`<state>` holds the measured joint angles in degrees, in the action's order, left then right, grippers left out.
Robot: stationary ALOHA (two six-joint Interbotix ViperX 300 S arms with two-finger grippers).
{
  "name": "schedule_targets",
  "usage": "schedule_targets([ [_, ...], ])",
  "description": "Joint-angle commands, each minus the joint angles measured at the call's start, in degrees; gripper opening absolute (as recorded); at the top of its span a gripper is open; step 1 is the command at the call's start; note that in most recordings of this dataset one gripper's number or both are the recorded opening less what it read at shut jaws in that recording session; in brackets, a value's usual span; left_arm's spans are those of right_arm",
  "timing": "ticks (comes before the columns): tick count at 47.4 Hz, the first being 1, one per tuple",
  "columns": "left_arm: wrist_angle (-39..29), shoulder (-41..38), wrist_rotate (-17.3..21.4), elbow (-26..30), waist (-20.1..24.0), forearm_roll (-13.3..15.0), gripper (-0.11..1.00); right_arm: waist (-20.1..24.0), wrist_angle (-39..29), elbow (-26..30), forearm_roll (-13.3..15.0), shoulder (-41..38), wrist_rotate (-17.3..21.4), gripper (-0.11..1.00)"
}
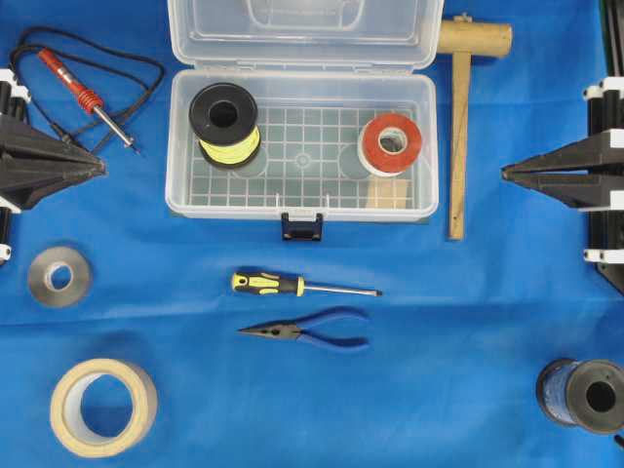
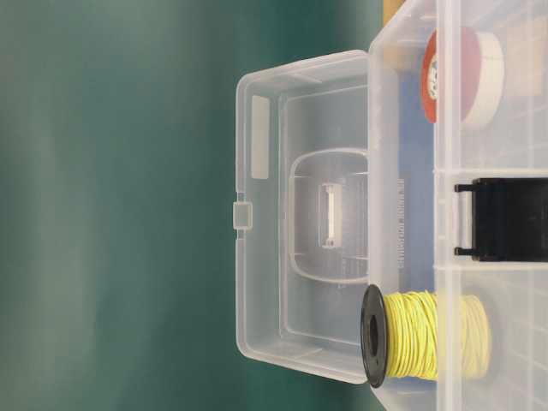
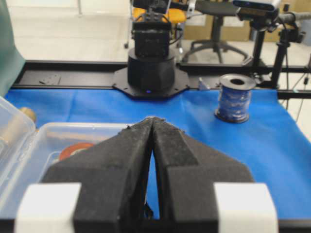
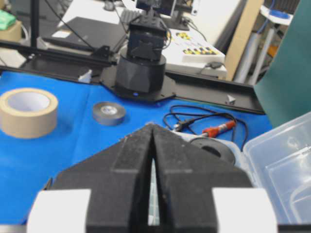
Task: Close the tool box with the left arm.
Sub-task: 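Move the left gripper up and over toward the raised clear lid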
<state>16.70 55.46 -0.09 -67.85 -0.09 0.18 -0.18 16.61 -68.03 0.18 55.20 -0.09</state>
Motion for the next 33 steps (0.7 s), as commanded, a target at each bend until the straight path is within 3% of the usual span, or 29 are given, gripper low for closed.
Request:
schedule_targets([
  [1,0.97,-1.58,0.97,1.14,0.79,1.93,0.00,-0.53,0.26,1.93,0.00,-0.53,0.00,0.00],
  [12,5.01,-6.86,0.88,2.90,6.86,1.93,0.00,-1.23,-1.14,2.11,0.00,-1.85,0.00,0.00],
  [26,5.36,-16.00,2.20,10.02,19.16,1.93,0.02,-1.32,-1.23,2.20,0.00,-1.85,0.00,0.00],
  [29,5.45,-17.84,2.90,11.69,21.09,1.85,0.11,-1.32,-1.41,2.11,0.00,-1.93,0.00,0.00],
  [33,6.15,-20.74,3.25,14.15,23.99,1.93,0.34,-1.32,-1.58,2.02,0.00,-1.93,0.00,0.00],
])
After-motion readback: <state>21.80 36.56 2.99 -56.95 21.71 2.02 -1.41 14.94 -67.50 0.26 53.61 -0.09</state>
